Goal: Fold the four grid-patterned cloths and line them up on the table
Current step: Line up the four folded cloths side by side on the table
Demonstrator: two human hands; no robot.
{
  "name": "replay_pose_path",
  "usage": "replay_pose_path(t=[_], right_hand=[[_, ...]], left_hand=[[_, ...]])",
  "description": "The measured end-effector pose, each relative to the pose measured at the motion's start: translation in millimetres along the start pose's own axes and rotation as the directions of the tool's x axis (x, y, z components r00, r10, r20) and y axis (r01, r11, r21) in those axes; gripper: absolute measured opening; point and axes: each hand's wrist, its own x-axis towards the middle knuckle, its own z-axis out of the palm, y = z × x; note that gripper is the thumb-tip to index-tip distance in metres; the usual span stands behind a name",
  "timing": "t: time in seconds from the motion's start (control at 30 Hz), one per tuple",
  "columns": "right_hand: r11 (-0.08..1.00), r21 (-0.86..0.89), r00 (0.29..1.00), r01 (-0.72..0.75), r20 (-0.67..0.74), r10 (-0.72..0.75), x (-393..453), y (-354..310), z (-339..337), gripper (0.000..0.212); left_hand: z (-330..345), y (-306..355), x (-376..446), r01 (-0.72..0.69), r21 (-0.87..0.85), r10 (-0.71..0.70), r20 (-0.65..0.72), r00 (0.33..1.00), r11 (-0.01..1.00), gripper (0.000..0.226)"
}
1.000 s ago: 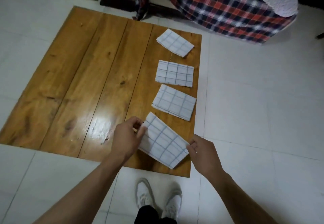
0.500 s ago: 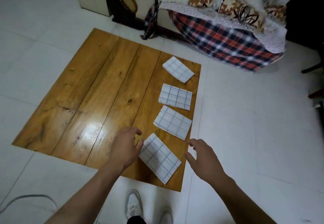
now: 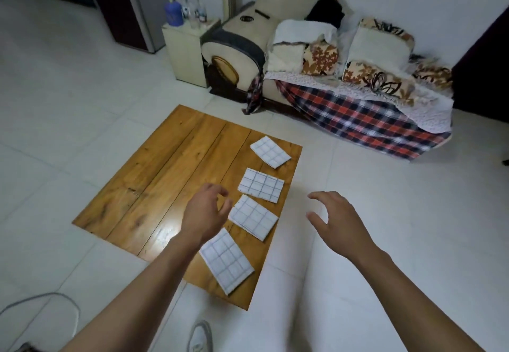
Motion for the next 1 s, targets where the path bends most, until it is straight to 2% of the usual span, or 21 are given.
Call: replay_pose_path(t=[0.2,0.37,0.57,0.7,0.77,1.0], right_hand=[[0.993,-0.089,0.997,0.078,0.035,-0.075,-29,57,-59,0.042],[0.979,-0.187,0.996,0.078,0.052,-0.069,-21,78,-93,0.045],[0.972,-0.19,0.988,0.135,0.097,-0.119,11,82,-106,0.049],[0.945,-0.291,0.986,0.151,0.111,-0.123,59,96,-118,0.053],[0.935,-0.33,0.989,0.129,0.116,-0.095,87,97,-125,0.055],[0.877,-0.366,0.937,0.312,0.272,-0.22,166,53,-108,0.057]], left_hand=[[37,86,-56,0.14,-0.096,-0.145,-0.049,0.988,0.985,0.014],[45,123,-69,0.13,0.104,-0.123,-0.071,0.99,0.986,0.024],[38,124,-33,0.156,0.203,-0.126,-0.153,0.98,0.967,0.03],[56,116,4,0.172,0.241,-0.127,-0.193,0.973,0.955,0.03],[66,108,22,0.179,0.28,-0.135,-0.171,0.976,0.943,0.031],[71,79,41,0.347,0.188,-0.315,-0.182,0.932,0.919,0.032]])
